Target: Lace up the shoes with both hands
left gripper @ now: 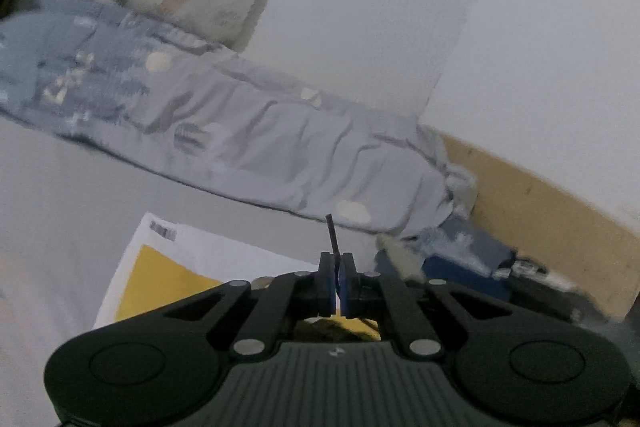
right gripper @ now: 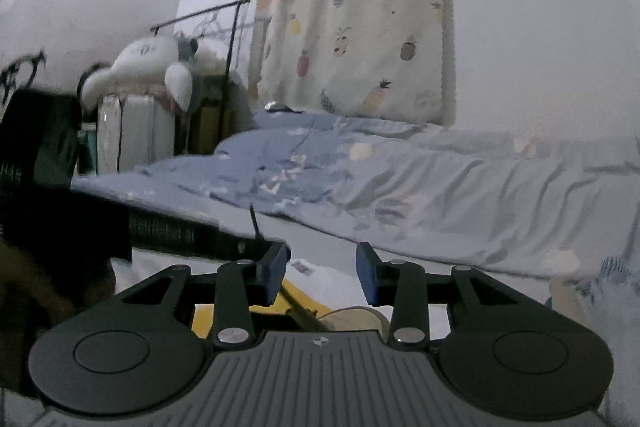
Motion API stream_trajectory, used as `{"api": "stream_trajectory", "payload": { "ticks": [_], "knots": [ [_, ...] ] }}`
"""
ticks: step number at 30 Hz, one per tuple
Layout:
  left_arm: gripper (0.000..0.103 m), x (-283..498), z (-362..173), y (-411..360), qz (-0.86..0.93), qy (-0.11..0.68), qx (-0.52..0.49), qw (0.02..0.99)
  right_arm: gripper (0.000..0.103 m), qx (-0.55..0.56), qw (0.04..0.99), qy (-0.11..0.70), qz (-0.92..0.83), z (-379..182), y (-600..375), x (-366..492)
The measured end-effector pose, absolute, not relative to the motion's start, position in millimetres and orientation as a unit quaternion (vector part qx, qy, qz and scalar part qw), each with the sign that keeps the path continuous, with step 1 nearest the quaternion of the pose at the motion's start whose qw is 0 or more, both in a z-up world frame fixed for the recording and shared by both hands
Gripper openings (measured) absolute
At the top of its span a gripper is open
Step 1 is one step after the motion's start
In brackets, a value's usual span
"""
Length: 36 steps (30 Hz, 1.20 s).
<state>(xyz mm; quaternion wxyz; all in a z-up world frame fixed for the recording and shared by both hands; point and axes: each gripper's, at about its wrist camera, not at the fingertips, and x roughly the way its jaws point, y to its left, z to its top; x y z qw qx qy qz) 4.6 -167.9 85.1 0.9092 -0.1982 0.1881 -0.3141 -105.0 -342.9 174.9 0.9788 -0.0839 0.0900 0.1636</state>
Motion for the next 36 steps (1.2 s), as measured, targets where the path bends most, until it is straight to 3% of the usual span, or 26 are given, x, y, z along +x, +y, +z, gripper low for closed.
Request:
{"api": "stream_trajectory", "payload": {
  "ticks": [9,11,13,14,20,22,24,32,34,36],
  "knots": [
    [0.000,7,84,-163,-0.362,0.190,-0.232,0.882,0.036,-0.191,0.965,0.088,0.158,156,-305,-112],
    [0.000,6,83,-165,-0.369,0.191,-0.232,0.880,0.017,-0.201,0.964,0.088,0.149,153,-300,-111],
    [0.000,5,83,-166,-0.371,0.190,-0.235,0.878,0.005,-0.198,0.966,0.092,0.138,151,-298,-109],
    [0.000,6,82,-165,-0.371,0.191,-0.240,0.877,0.004,-0.194,0.967,0.093,0.138,151,-299,-109],
    [0.005,6,83,-161,-0.368,0.188,-0.256,0.874,0.001,-0.162,0.973,0.093,0.133,151,-301,-108],
    [0.018,6,83,-159,-0.368,0.184,-0.264,0.873,0.001,-0.144,0.976,0.100,0.129,152,-303,-106],
    [0.023,6,83,-157,-0.367,0.178,-0.275,0.870,0.001,-0.124,0.978,0.108,0.125,154,-307,-103],
    [0.020,9,83,-152,-0.364,0.179,-0.295,0.865,0.001,-0.096,0.981,0.115,0.124,162,-317,-101],
    [0.009,10,83,-152,-0.364,0.175,-0.295,0.866,0.001,-0.100,0.980,0.115,0.126,163,-316,-102],
    [0.007,10,84,-151,-0.364,0.173,-0.294,0.867,0.001,-0.106,0.980,0.115,0.126,162,-316,-103]
  ]
}}
